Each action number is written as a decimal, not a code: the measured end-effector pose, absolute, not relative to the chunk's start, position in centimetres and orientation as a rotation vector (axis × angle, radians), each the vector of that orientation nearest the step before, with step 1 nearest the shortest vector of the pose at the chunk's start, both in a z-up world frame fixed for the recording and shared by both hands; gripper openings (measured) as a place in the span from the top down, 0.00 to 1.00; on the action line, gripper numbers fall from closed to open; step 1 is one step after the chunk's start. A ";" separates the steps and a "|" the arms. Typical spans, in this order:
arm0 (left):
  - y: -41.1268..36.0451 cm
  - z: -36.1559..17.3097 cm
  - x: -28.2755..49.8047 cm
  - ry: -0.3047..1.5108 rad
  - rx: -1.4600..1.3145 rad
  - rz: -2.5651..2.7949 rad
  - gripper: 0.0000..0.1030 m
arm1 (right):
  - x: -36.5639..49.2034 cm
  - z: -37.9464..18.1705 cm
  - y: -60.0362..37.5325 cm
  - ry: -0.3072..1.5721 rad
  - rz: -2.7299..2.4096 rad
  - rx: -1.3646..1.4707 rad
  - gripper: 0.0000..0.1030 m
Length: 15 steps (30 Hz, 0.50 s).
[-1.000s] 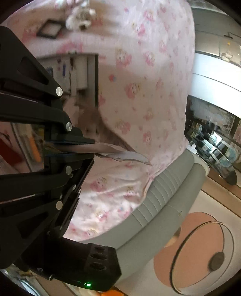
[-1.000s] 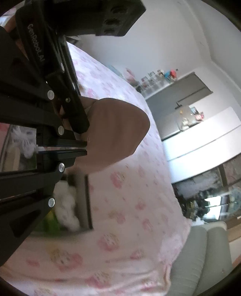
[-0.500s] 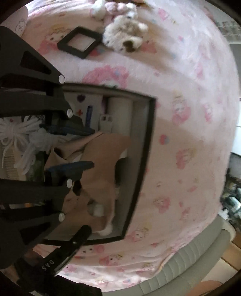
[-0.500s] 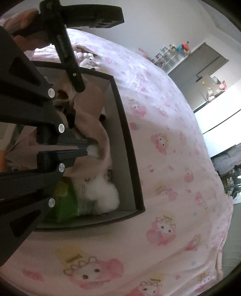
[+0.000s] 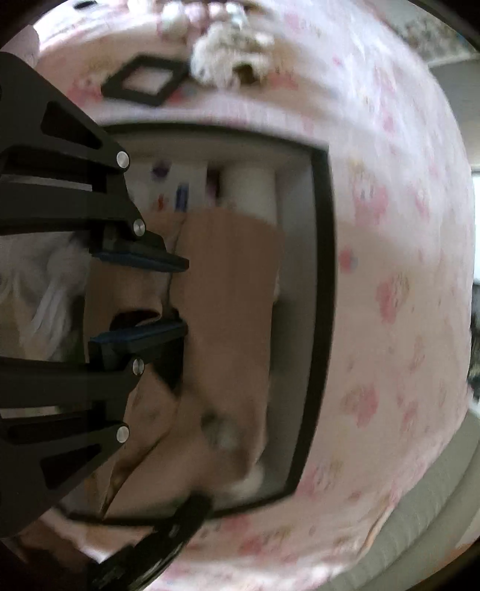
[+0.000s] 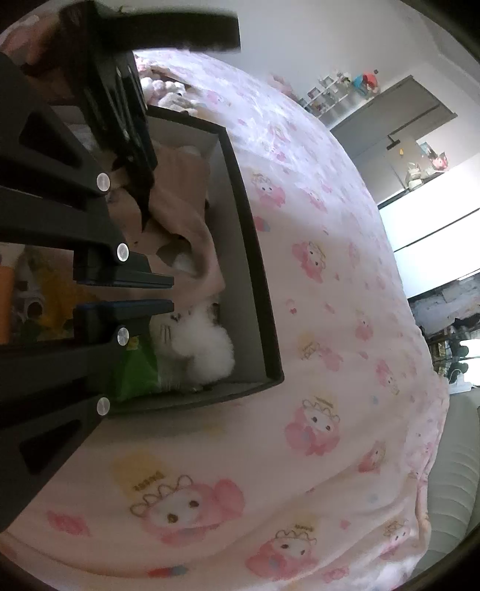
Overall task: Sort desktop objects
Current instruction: 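Lower the beige cloth into the box and open both grippers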
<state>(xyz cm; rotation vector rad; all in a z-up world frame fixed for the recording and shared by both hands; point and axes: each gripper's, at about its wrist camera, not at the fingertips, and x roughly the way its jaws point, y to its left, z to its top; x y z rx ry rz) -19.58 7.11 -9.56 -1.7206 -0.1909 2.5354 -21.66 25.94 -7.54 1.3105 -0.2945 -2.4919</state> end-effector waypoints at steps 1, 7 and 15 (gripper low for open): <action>6.6 -9.1 -19.5 -0.203 -1.717 2.567 0.73 | -21.5 -7.2 26.0 -0.300 -2.493 1.280 0.96; 7.4 -7.8 -18.2 -0.309 -1.589 2.440 0.73 | -21.2 -6.9 24.9 -0.256 -2.426 1.251 0.96; 6.5 -10.8 -19.3 -0.383 -1.678 2.414 0.73 | -22.3 -10.3 24.9 -0.210 -2.402 1.445 0.96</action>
